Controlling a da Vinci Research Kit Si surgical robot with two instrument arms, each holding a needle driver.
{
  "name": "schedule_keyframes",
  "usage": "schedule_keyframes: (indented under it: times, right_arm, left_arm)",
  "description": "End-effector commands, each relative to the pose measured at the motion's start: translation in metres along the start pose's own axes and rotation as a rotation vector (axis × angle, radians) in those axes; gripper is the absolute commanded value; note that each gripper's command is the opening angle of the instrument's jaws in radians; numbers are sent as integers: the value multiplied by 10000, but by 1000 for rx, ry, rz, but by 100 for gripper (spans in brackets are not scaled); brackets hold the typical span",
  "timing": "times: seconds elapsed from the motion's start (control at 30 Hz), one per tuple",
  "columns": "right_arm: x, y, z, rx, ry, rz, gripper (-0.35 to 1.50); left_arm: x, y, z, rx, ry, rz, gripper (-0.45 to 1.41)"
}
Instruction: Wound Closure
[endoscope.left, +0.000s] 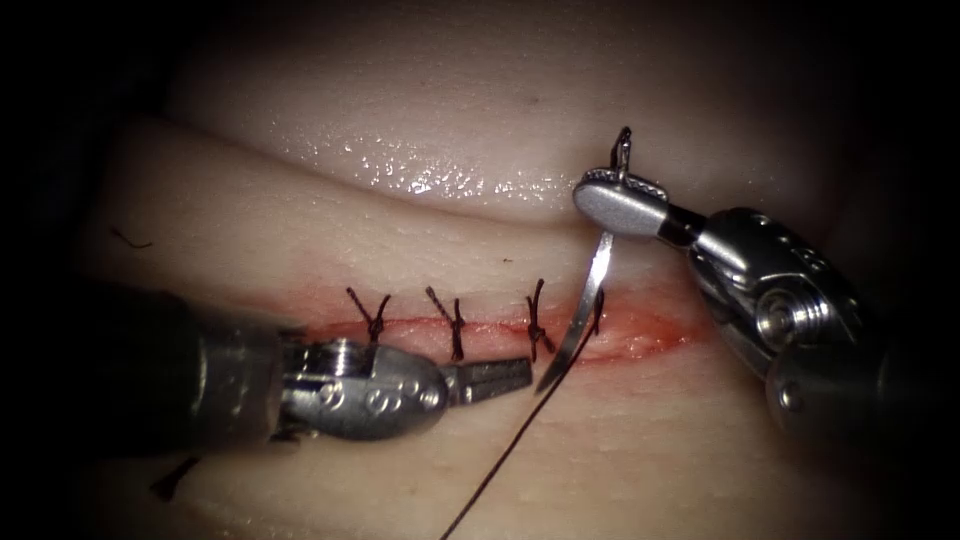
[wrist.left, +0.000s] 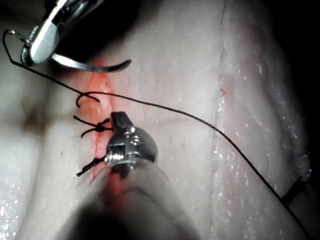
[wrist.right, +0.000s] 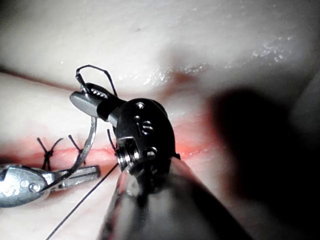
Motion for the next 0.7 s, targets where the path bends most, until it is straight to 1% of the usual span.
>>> schedule_keyframes:
  times: [0.03, 0.1, 0.23, 0.4, 0.53, 0.63, 0.7]
  right_arm:
    - [-10, -1, 6, 0, 2, -29, -35]
    - [-12, -3, 6, -2, 6, -77, -35]
    - [-12, -3, 5, -4, 7, -107, -35]
    - [-7, -2, 0, 2, 4, -120, -35]
    - [-6, 0, -6, 10, -1, -133, -35]
    - [-3, 4, -9, -2, 9, -137, -35]
    - [-2, 6, -10, -6, 14, -142, -35]
  left_arm:
    - [1, 3, 11, -3, -5, -1, -43]
    - [5, 1, 18, -5, -12, -6, -43]
    - [11, 0, 34, -11, -31, -9, -45]
    - [-2, -1, 48, -47, -87, -24, -45]
    - [-15, -1, 56, -69, -154, -44, -45]
    - [-18, 1, 64, -69, -173, -58, -45]
    - [-17, 0, 72, -94, -152, -68, -45]
